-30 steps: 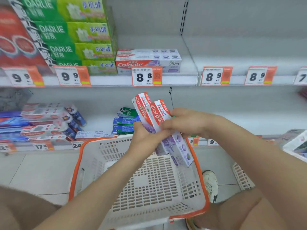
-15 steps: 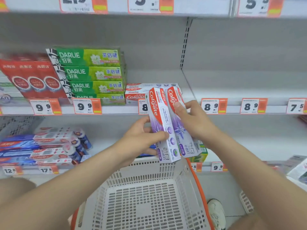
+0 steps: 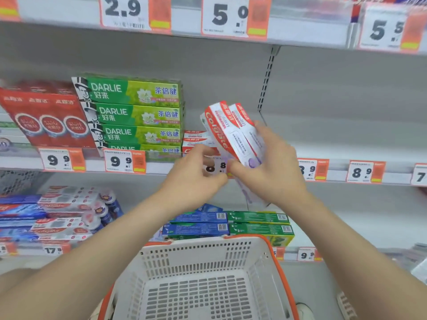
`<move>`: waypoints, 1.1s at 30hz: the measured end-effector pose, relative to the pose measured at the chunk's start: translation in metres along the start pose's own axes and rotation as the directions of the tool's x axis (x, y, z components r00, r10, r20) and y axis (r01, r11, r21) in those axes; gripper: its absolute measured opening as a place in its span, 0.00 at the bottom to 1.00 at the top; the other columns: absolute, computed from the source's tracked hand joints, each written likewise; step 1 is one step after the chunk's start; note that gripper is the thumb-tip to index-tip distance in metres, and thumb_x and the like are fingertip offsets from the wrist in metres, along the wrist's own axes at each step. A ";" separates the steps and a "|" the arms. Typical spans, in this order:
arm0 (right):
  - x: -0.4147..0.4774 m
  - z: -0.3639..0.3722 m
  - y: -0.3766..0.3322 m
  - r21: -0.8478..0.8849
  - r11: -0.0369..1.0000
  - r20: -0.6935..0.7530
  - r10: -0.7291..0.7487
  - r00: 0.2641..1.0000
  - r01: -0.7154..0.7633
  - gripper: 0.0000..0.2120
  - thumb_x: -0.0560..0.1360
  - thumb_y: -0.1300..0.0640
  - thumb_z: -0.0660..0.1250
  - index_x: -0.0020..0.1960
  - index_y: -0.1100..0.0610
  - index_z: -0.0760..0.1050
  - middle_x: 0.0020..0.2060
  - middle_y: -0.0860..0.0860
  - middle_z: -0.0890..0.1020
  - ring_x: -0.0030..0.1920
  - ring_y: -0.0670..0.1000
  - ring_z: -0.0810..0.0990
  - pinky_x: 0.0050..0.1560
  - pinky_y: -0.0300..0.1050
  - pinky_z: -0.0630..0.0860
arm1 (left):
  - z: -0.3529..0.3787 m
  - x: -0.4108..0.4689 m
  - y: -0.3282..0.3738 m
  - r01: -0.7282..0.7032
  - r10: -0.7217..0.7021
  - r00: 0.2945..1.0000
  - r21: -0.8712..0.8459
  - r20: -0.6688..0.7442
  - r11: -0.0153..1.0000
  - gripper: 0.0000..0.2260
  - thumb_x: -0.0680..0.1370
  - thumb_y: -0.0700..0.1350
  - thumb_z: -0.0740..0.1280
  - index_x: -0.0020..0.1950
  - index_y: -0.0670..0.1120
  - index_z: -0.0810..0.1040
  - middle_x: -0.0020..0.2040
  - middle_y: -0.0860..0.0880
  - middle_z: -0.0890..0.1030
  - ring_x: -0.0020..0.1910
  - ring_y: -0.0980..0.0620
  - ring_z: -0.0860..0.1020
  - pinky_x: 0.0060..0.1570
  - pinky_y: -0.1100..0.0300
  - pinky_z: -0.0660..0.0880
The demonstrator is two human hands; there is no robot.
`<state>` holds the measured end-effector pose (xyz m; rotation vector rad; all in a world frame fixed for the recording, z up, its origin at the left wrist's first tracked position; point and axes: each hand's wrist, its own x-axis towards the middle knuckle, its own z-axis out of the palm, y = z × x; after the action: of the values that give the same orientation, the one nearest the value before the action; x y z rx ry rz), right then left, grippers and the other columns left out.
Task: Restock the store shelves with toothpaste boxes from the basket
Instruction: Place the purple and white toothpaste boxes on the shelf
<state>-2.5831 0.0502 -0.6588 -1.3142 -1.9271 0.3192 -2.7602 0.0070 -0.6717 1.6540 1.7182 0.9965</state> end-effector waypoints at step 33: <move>0.072 0.002 0.081 0.263 0.959 0.234 0.044 0.971 -0.107 0.33 0.72 0.63 0.69 0.76 0.47 0.71 0.73 0.45 0.72 0.63 0.43 0.82 0.60 0.39 0.78 | -0.002 0.067 -0.034 -0.177 0.364 0.928 0.771 -0.076 0.612 0.27 0.87 0.55 0.56 0.84 0.53 0.50 0.85 0.48 0.52 0.46 0.38 0.84 0.33 0.53 0.74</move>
<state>-2.5420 0.1490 -0.6752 -1.2093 -1.9343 0.7769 -2.7879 0.0739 -0.6908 2.4744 2.2790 0.6117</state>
